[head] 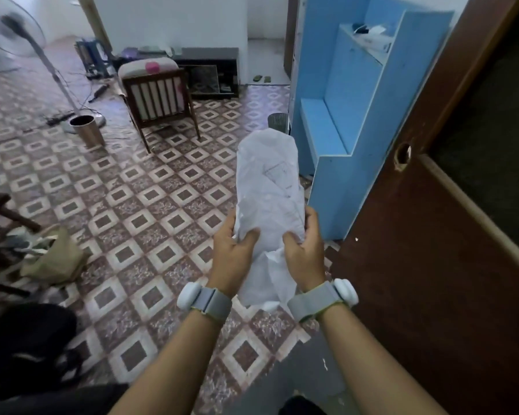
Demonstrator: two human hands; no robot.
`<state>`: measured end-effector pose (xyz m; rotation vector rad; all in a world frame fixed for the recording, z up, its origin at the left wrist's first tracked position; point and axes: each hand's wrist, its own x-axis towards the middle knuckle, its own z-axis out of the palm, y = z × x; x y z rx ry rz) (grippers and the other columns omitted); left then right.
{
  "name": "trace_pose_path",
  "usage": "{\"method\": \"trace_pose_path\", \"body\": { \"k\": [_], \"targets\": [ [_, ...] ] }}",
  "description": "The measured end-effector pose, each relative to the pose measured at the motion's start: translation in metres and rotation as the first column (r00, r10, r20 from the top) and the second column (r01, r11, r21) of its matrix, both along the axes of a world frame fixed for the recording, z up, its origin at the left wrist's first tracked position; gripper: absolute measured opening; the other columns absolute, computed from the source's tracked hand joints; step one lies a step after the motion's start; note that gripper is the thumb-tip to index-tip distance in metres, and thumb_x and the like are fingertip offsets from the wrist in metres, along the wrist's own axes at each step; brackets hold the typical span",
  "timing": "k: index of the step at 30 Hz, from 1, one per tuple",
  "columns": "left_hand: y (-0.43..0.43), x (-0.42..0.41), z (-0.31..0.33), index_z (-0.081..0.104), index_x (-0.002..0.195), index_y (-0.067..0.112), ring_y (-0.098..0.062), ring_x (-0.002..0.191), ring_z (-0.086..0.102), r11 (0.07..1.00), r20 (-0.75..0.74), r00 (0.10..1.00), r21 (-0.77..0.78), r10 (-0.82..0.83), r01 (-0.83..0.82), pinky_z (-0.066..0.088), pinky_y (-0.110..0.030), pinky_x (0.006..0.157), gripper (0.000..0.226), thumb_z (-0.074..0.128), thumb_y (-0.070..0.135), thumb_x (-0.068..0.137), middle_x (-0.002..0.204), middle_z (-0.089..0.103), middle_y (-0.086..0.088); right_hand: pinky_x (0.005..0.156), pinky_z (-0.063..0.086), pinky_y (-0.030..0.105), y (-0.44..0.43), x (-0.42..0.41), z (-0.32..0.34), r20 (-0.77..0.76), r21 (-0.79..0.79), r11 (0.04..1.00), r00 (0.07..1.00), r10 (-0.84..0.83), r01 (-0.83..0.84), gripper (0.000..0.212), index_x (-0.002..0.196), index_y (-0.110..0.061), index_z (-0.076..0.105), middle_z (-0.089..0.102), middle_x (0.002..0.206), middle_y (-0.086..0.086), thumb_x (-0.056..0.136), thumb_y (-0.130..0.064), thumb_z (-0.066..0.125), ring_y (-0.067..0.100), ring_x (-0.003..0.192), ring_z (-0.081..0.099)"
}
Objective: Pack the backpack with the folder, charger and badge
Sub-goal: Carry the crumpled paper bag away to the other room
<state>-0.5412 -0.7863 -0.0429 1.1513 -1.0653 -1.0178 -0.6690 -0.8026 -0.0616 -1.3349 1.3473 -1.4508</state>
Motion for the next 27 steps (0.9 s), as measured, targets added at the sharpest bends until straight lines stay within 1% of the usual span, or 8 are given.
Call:
{"method": "trace_pose_path", "body": {
  "k": [3, 7, 11, 13, 17, 21, 24, 27],
  "targets": [
    [-0.084, 0.0, 0.0, 0.064, 0.114, 0.009, -0.013, 0.086, 0.072, 1.0, -0.055, 0.998, 0.027, 0.012, -0.011, 0.057, -0.022, 0.068, 0.027, 0.058, -0.003, 0.091, 0.094, 0.075, 0.007, 0.084, 0.047, 0.016, -0.084, 0.001, 0.002, -0.012, -0.019, 1.0, 1.0, -0.012, 0.012, 0.051, 0.125, -0.028, 0.049, 0.059, 0.107, -0.029, 0.076, -0.012, 0.05, -0.006, 0.096, 0.059],
    [-0.203, 0.005, -0.009, 0.064, 0.119, 0.002, -0.024, 0.096, 0.072, 0.999, -0.052, 0.998, 0.023, 0.029, -0.028, 0.059, -0.034, 0.078, 0.028, 0.06, -0.001, 0.091, 0.105, 0.074, -0.007, 0.085, 0.052, 0.03, -0.205, 0.007, -0.002, -0.02, -0.033, 0.999, 1.0, -0.016, 0.015, 0.047, 0.119, -0.032, 0.049, 0.06, 0.105, -0.026, 0.076, -0.014, 0.05, 0.009, 0.099, 0.06],
    [-0.33, 0.013, -0.002, 0.064, 0.115, -0.001, -0.015, 0.085, 0.073, 0.997, -0.054, 0.996, 0.0, 0.074, -0.074, 0.057, -0.025, 0.069, 0.026, 0.058, -0.005, 0.09, 0.097, 0.074, -0.004, 0.082, 0.054, 0.034, -0.337, 0.016, 0.001, -0.031, -0.06, 0.998, 1.0, 0.001, -0.003, 0.049, 0.122, -0.019, 0.051, 0.064, 0.106, -0.007, 0.074, -0.013, 0.05, 0.015, 0.096, 0.062],
    [-0.386, 0.022, 0.005, 0.067, 0.109, 0.004, -0.017, 0.084, 0.072, 0.996, -0.037, 0.995, 0.0, 0.09, -0.09, 0.058, -0.029, 0.071, 0.024, 0.059, -0.006, 0.089, 0.094, 0.074, -0.002, 0.084, 0.055, 0.037, -0.393, 0.025, 0.007, -0.034, -0.075, 0.997, 0.999, 0.019, -0.022, 0.048, 0.122, -0.017, 0.05, 0.064, 0.108, -0.003, 0.075, -0.011, 0.051, 0.017, 0.097, 0.062],
    [-0.492, 0.042, 0.012, 0.068, 0.102, 0.015, -0.02, 0.086, 0.073, 0.995, -0.04, 0.995, 0.031, 0.091, -0.09, 0.059, -0.032, 0.074, 0.024, 0.06, -0.004, 0.09, 0.092, 0.076, 0.003, 0.083, 0.054, 0.037, -0.498, 0.043, 0.014, -0.055, -0.033, 0.999, 0.998, 0.02, -0.022, 0.05, 0.126, -0.022, 0.048, 0.066, 0.112, 0.0, 0.076, -0.015, 0.05, 0.019, 0.096, 0.063],
    [-0.606, 0.066, 0.015, 0.068, 0.104, 0.01, -0.017, 0.086, 0.072, 0.998, -0.031, 0.997, 0.028, 0.065, -0.064, 0.057, -0.027, 0.071, 0.022, 0.056, -0.004, 0.092, 0.091, 0.076, 0.004, 0.081, 0.056, 0.046, -0.612, 0.066, 0.012, -0.051, -0.057, 0.998, 0.998, 0.03, -0.033, 0.046, 0.119, -0.029, 0.048, 0.065, 0.105, -0.006, 0.076, -0.014, 0.051, 0.019, 0.094, 0.064],
    [-0.696, 0.087, 0.009, 0.069, 0.099, 0.011, -0.024, 0.085, 0.071, 0.997, -0.017, 0.998, 0.043, 0.066, -0.065, 0.058, -0.03, 0.07, 0.022, 0.055, -0.004, 0.091, 0.089, 0.076, 0.001, 0.078, 0.057, 0.039, -0.698, 0.084, 0.006, -0.036, -0.057, 0.998, 0.999, 0.014, -0.016, 0.044, 0.116, -0.031, 0.048, 0.063, 0.099, -0.018, 0.077, -0.012, 0.05, 0.01, 0.089, 0.064],
    [-0.794, 0.103, 0.009, 0.07, 0.096, 0.011, -0.026, 0.084, 0.072, 0.999, -0.016, 1.0, 0.05, 0.015, -0.015, 0.059, -0.034, 0.071, 0.022, 0.054, -0.003, 0.091, 0.088, 0.076, -0.002, 0.07, 0.051, 0.019, -0.788, 0.101, 0.007, -0.018, -0.061, 0.998, 0.999, -0.032, 0.031, 0.046, 0.12, -0.022, 0.05, 0.062, 0.098, -0.02, 0.075, -0.012, 0.05, -0.003, 0.082, 0.061]
  ]
}}
